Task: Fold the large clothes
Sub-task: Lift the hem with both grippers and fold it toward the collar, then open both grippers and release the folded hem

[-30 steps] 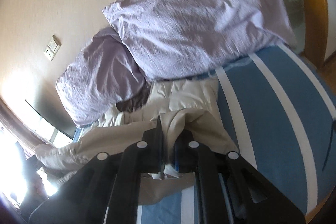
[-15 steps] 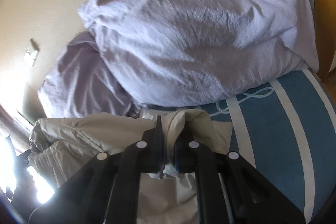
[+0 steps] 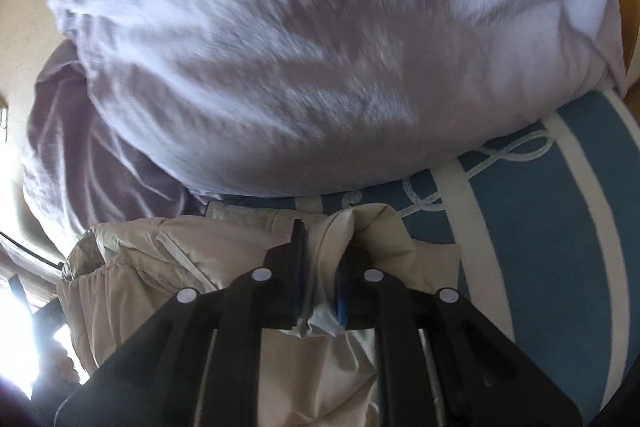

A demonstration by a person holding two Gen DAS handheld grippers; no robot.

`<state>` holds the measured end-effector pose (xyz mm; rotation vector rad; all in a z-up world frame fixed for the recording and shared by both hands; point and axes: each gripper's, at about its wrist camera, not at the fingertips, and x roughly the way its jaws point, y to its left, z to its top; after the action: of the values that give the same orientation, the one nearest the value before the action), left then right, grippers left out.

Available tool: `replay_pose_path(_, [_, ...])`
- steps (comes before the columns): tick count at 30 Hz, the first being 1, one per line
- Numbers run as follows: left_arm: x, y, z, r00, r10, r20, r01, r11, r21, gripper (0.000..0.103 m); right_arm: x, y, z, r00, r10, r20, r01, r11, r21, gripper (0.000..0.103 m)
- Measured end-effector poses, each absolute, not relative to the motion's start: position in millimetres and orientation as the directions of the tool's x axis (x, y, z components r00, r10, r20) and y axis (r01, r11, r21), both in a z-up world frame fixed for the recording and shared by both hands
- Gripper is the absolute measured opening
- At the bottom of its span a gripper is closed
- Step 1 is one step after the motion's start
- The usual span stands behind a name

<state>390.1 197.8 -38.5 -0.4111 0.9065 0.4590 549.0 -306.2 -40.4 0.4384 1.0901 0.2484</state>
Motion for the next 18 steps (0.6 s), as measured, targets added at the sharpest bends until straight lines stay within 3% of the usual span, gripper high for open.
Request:
replay_pose_path(4, [404.5, 204.0, -53.2, 0.515, 0.184, -0.837, -0.55, 0.82, -0.158, 0.016, 559.8, -303.9, -56.8, 0.427, 0.417, -0.802, 0.045, 0.876, 0.48, 0.019])
replay_pose_path(10, [422.5, 215.7, -59.7, 0.503, 0.12, -0.856, -0.567, 0.793, -0.222, 0.028, 558.9, -310.8, -51.1, 0.424, 0.435, -0.794, 0.049, 0.865, 0.499, 0.032])
replay_pose_path(14, [428.1, 216.4, -42.5, 0.529, 0.086, -0.844, -0.539, 0.802, -0.256, 0.052, 548.5, -319.5, -31.4, 0.472, 0.423, -0.773, 0.04, 0.866, 0.498, 0.048])
replay_pose_path(18, [426.1, 209.3, -18.4, 0.565, 0.119, -0.816, -0.508, 0.83, -0.231, 0.076, 532.7, -320.1, -7.5, 0.508, 0.43, -0.746, 0.003, 0.866, 0.501, 0.049])
